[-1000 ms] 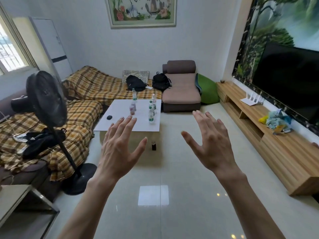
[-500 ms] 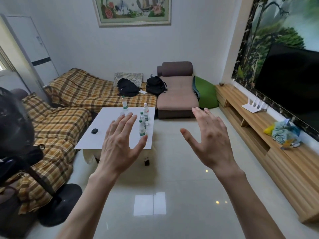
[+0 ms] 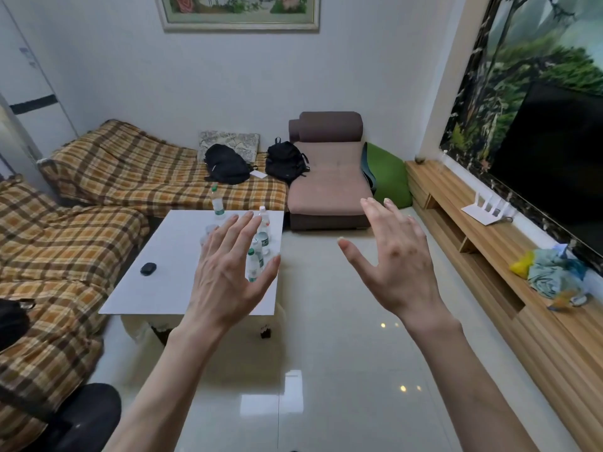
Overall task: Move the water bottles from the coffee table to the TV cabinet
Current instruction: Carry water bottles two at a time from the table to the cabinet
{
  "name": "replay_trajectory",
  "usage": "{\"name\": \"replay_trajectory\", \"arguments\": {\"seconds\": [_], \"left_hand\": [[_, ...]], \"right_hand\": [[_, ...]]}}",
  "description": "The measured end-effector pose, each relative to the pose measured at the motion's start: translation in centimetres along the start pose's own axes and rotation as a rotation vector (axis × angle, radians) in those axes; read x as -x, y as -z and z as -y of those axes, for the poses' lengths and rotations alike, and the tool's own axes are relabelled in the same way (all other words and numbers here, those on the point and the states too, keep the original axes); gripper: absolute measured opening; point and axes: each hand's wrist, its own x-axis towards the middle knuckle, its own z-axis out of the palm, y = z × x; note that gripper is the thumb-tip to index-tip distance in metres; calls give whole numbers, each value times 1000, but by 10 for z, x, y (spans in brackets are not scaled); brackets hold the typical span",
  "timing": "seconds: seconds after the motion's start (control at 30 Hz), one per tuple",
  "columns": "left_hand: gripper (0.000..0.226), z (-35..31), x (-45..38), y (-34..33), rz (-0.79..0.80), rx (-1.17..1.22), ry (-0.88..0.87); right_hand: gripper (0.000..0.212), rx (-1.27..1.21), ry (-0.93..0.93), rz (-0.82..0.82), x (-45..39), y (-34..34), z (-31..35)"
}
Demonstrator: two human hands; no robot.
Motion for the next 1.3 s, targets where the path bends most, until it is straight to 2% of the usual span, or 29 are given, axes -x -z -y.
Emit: {"name": "replay_trajectory", "arguments": {"seconds": [0.27, 0.53, 0.83, 1.13, 1.3], "left_hand": [[72, 57, -121, -71, 1, 31, -13], [71, 83, -211, -142, 21, 47, -16], [70, 88, -338, -247, 11, 52, -37], [69, 90, -479, -336, -28, -34, 24], [68, 102, -527, -371, -59, -73, 74]], "right_hand": [[76, 32, 12, -27, -131, -63, -28], [76, 30, -9, -41, -214, -114, -68], [74, 18, -32, -55, -318, -182, -168], [73, -74, 28, -73, -465, -231, -279], [73, -112, 71, -48, -531, -271, -313]]}}
